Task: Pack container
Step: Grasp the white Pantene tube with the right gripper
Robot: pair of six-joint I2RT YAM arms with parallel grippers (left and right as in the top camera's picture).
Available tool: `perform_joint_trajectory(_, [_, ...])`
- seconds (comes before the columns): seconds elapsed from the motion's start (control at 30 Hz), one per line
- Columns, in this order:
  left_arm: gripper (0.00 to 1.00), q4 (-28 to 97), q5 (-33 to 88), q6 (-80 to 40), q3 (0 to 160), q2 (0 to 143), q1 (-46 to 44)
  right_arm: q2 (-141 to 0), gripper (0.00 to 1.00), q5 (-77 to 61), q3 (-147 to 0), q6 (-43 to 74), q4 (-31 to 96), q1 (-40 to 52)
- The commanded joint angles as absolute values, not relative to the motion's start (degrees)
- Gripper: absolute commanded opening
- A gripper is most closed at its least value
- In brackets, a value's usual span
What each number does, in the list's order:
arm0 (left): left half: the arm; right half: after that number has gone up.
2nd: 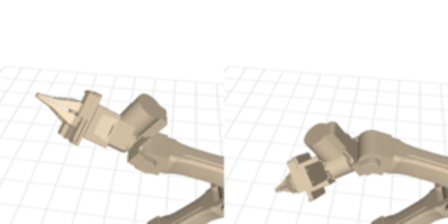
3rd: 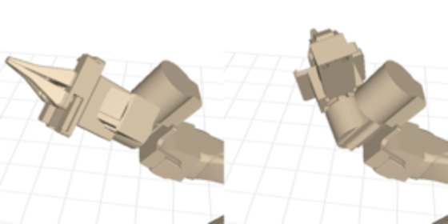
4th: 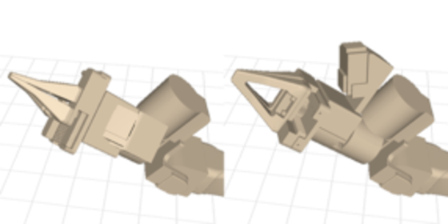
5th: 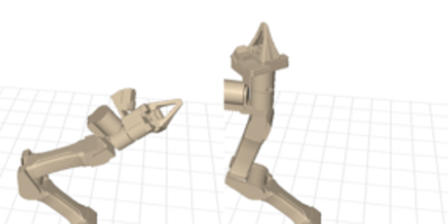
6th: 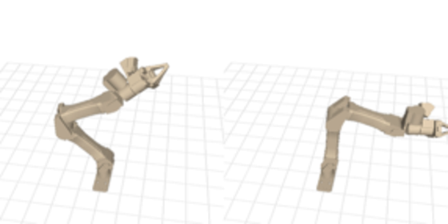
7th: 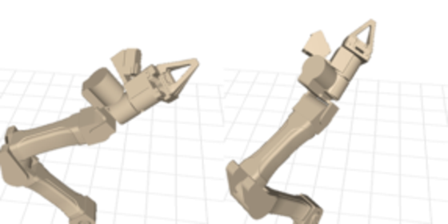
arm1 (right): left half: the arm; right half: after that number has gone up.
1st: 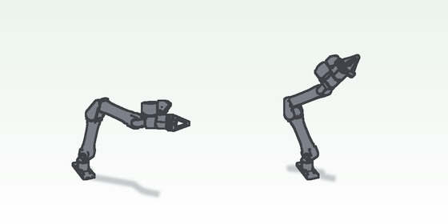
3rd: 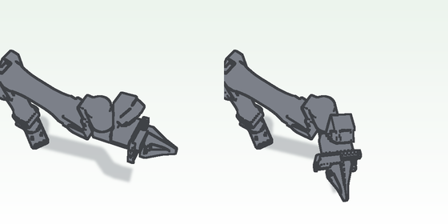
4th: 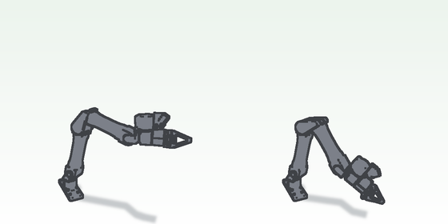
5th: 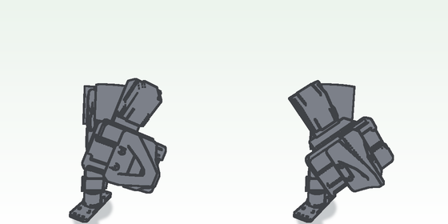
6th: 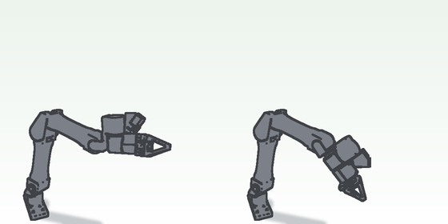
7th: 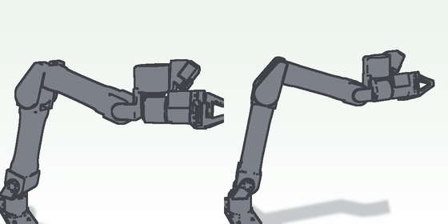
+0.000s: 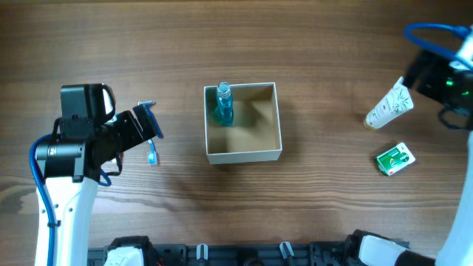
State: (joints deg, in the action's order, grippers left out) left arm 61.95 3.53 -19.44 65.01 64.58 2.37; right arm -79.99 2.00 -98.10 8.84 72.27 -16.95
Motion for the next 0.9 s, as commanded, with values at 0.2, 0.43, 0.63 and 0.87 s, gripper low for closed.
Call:
perform_joint_trajectory(0.2, [1.00, 61.93, 4.01, -19.81, 66.06, 64.69, 2.74, -88.99, 1.00, -2.79, -89.89, -0.12, 68.55, -21.19])
perform_joint_trajectory(0.43, [1.00, 61.76, 4.03, -19.84, 66.06, 64.69, 2.74, -95.31, 0.98, -4.99, -88.47, -3.60, 66.96, -21.17])
perform_joint_trajectory(0.63, [1.00, 61.30, 4.01, -19.81, 66.06, 64.69, 2.74, -99.72, 0.85, -8.86, -88.47, -4.60, 65.45, -20.45])
perform_joint_trajectory(0.87, [1.00, 60.66, 4.03, -19.84, 66.06, 64.69, 2.74, -101.06, 0.49, -8.84, -88.47, -4.54, 64.82, -17.28])
